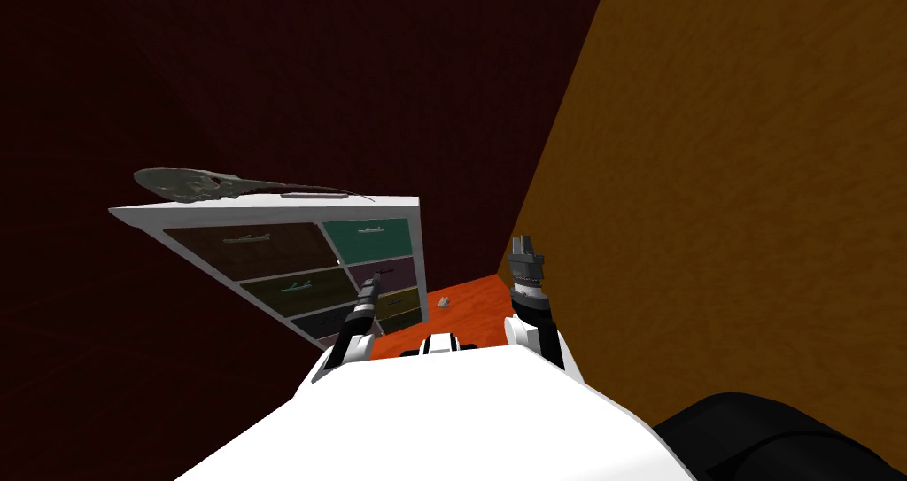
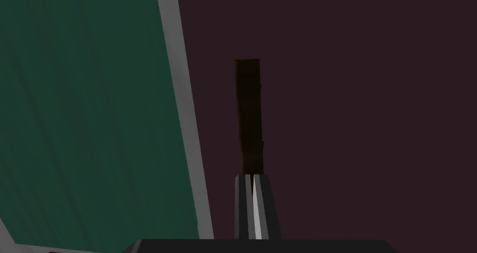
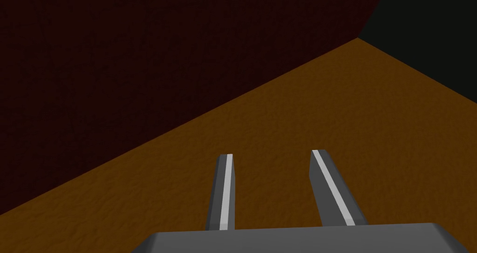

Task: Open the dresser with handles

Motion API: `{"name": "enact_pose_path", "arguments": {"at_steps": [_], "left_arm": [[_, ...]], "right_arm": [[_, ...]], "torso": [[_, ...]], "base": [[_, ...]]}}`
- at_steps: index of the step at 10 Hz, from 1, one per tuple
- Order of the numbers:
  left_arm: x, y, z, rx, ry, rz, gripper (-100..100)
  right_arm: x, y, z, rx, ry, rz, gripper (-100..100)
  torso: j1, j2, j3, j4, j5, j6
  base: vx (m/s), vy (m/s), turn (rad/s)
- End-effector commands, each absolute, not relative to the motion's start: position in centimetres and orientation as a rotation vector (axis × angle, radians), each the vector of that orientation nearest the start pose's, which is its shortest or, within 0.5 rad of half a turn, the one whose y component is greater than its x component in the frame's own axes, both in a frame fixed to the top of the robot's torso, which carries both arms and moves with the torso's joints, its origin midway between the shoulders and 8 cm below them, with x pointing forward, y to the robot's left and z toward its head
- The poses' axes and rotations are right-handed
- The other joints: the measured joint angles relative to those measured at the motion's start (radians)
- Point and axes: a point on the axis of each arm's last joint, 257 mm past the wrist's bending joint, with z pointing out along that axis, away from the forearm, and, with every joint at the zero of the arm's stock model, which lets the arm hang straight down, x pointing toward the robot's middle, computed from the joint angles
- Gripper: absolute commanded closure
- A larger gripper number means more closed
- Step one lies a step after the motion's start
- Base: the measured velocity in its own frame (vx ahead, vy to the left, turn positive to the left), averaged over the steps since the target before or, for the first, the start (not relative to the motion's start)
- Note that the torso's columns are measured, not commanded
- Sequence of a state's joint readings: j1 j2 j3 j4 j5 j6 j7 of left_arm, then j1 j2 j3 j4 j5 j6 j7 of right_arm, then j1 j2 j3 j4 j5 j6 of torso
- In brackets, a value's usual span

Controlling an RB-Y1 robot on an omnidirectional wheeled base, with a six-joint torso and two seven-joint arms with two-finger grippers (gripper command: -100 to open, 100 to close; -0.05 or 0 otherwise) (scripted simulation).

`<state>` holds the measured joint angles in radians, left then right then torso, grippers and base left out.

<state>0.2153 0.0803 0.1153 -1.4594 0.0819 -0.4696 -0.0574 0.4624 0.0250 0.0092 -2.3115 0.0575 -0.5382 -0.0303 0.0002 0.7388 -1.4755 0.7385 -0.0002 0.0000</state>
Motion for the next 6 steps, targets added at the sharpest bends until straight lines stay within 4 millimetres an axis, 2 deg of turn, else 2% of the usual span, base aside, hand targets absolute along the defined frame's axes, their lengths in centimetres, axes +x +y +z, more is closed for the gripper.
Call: {"name": "enact_pose_path", "arguments": {"at_steps": [1, 5, 6], "left_arm": [[45.53, 35.66, -24.76, -1.075, 1.025, -1.041, -100], [46.19, 35.84, -24.42, -1.102, 1.033, -1.034, -100], [46.32, 35.28, -24.73, -1.131, 1.023, -1.044, -100]], "right_arm": [[33.34, -26.47, 5.69, 0.567, 0.545, 1.338, 0], [33.34, -26.47, 5.69, 0.567, 0.545, 1.338, 0], [33.34, -26.47, 5.69, 0.567, 0.545, 1.338, 0]], "torso": [[0.0, -0.001, 0.0, 0.0, 0.0, 0.0], [0.0, -0.001, -0.001, -0.001, 0.0, 0.0], [0.0, -0.001, 0.0, -0.001, 0.0, 0.0]], "base": [[-0.01, -0.028, 0.015], [-0.004, -0.038, 0.016], [-0.011, -0.033, 0.016]]}}
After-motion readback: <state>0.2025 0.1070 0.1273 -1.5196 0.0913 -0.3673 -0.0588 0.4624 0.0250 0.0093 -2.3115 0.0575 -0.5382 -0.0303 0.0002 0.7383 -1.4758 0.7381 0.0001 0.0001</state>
